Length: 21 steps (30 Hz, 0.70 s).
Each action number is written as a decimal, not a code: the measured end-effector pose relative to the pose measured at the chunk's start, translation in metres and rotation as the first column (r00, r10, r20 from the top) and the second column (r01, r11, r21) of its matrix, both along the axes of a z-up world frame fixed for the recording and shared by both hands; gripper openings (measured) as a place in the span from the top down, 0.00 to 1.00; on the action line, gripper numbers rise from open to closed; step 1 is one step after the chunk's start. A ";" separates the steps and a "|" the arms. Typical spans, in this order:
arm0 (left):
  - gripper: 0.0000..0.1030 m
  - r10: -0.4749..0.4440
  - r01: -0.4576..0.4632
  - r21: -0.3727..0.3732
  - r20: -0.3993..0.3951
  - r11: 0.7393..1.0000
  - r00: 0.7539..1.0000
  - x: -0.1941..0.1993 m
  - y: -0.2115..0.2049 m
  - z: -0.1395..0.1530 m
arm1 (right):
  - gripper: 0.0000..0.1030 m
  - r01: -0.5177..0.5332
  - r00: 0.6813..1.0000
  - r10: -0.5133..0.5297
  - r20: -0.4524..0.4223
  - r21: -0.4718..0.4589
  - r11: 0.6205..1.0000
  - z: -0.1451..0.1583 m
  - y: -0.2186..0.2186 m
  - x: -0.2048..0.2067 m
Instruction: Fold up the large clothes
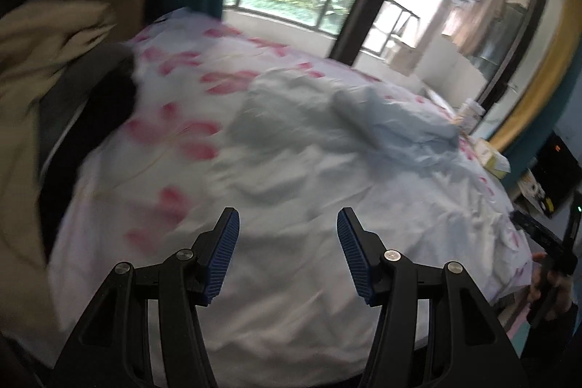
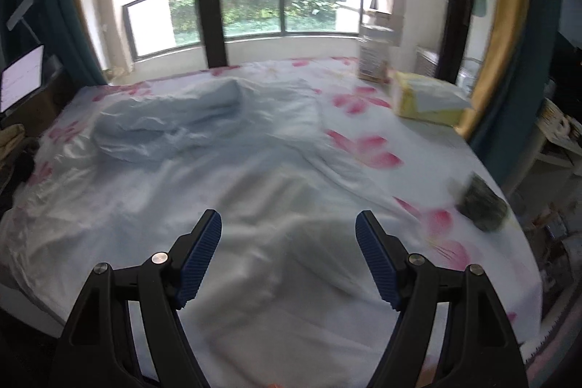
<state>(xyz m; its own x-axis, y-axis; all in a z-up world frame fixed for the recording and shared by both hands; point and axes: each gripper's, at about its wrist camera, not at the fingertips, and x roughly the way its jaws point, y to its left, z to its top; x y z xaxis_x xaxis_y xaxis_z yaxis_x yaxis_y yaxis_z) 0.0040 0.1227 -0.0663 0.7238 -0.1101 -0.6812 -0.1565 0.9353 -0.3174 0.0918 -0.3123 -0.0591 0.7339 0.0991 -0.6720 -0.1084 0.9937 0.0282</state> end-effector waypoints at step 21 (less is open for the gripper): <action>0.39 0.072 -0.065 0.089 -0.081 0.994 0.994 -0.024 0.026 -0.035 | 0.26 0.228 0.972 -0.224 -0.078 0.052 0.972 -0.037 -0.107 -0.031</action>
